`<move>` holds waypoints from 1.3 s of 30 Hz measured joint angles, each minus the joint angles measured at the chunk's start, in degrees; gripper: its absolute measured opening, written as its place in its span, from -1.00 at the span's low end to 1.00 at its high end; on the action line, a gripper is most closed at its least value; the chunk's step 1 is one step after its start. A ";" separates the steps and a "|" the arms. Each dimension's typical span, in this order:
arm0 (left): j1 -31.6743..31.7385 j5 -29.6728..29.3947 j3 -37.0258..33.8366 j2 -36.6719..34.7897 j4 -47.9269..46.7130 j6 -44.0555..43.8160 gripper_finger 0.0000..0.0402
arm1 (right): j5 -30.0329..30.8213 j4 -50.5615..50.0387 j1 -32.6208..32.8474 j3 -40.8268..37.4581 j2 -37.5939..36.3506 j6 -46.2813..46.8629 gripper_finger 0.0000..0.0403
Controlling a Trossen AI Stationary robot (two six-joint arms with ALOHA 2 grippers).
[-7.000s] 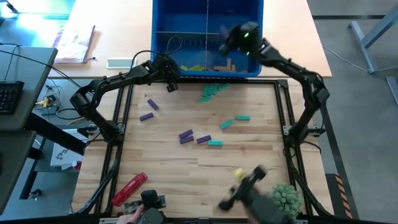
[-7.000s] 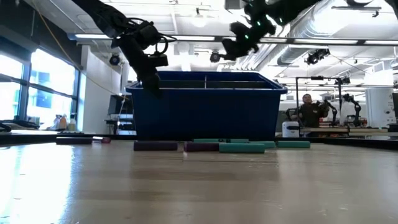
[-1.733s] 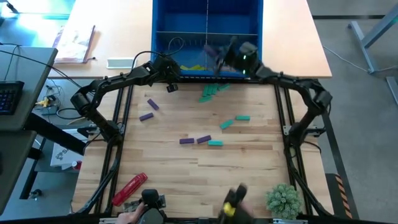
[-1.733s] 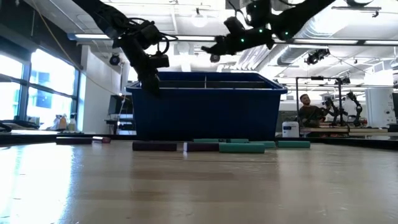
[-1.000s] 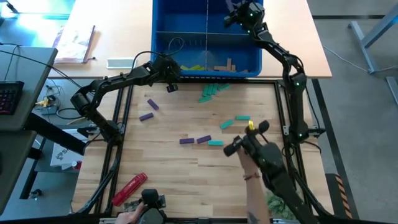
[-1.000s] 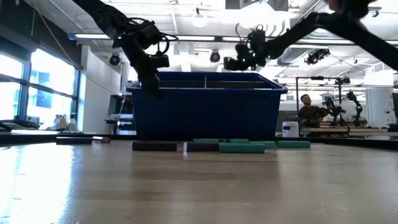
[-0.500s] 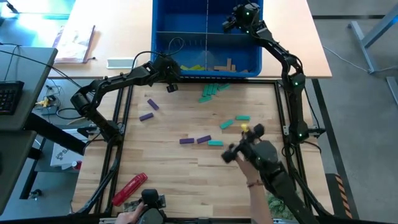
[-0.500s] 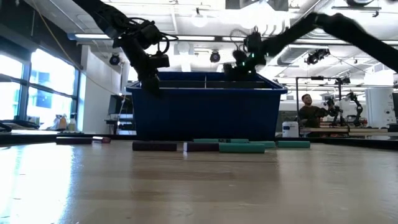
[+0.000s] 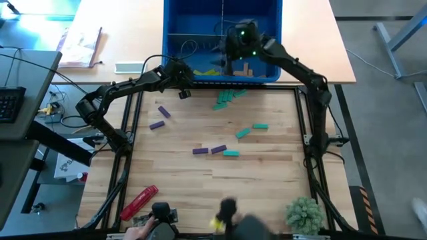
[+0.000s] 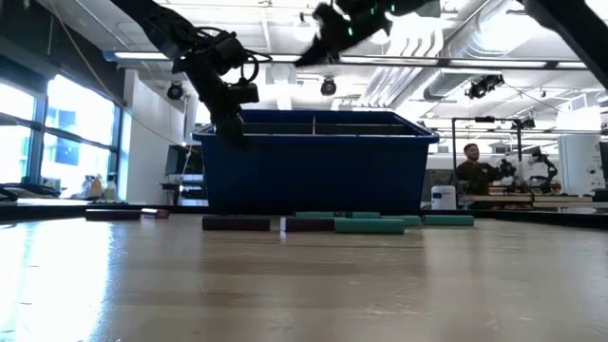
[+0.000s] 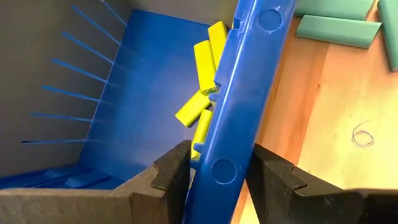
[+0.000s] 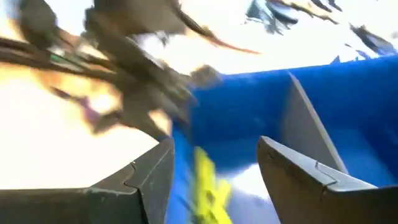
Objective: Sort blocks
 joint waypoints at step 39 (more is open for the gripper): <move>0.44 3.01 0.00 0.00 0.52 6.08 -0.38 | 26.44 50.43 41.82 -58.14 -2.10 28.95 0.01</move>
